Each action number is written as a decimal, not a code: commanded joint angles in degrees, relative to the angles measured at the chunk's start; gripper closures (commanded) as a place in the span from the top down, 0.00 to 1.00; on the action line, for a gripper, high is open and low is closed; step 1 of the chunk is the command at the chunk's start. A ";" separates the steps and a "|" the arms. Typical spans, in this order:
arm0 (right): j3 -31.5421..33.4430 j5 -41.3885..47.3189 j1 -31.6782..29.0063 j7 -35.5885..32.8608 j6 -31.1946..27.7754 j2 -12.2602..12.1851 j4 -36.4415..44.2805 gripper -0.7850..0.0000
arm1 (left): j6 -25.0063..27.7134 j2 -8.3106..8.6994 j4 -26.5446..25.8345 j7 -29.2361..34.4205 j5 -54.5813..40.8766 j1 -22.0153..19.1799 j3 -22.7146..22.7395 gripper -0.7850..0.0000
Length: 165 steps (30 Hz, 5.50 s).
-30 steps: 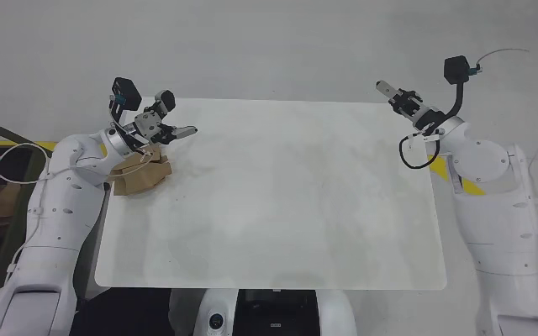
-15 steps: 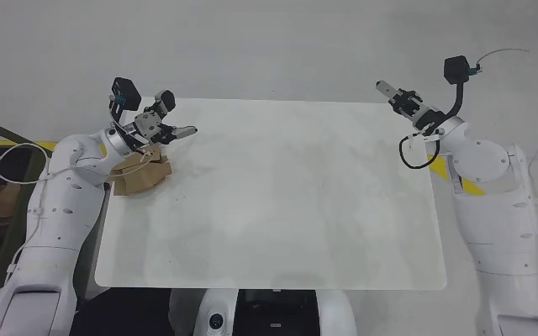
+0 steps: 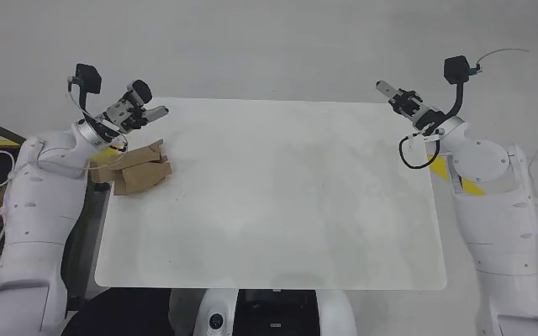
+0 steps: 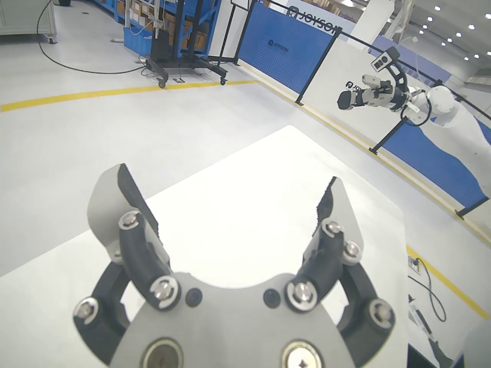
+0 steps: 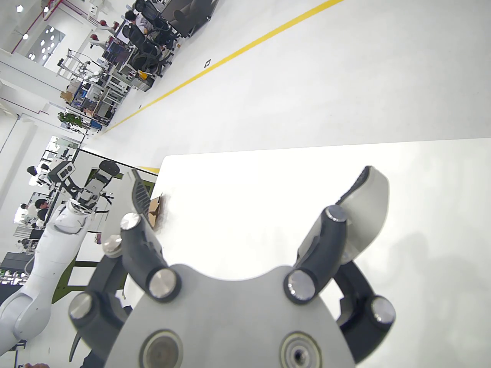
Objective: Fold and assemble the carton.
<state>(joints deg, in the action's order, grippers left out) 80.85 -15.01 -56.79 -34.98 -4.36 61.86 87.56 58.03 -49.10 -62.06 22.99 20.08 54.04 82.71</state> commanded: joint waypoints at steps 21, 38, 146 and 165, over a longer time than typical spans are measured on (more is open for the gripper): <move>0.00 0.00 0.00 0.00 0.00 0.00 0.00 1.00 | -6.27 2.39 24.00 29.53 -27.93 -13.16 -1.25 1.00; 0.00 0.00 0.00 0.00 0.00 0.00 0.00 1.00 | -6.27 2.39 24.00 29.53 -27.93 -13.16 -1.25 1.00; 0.00 0.00 0.00 0.00 0.00 0.00 0.00 1.00 | -23.05 5.98 46.74 46.30 -34.33 -15.88 5.28 0.00; 0.00 0.00 0.00 0.00 0.00 0.00 0.00 1.00 | -30.58 0.87 34.16 49.94 -43.52 -20.05 -1.48 0.00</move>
<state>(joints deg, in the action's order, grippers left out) 80.85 -15.01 -56.79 -34.98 -4.36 61.86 87.56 27.90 -47.74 -27.50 73.23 -23.82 34.39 82.37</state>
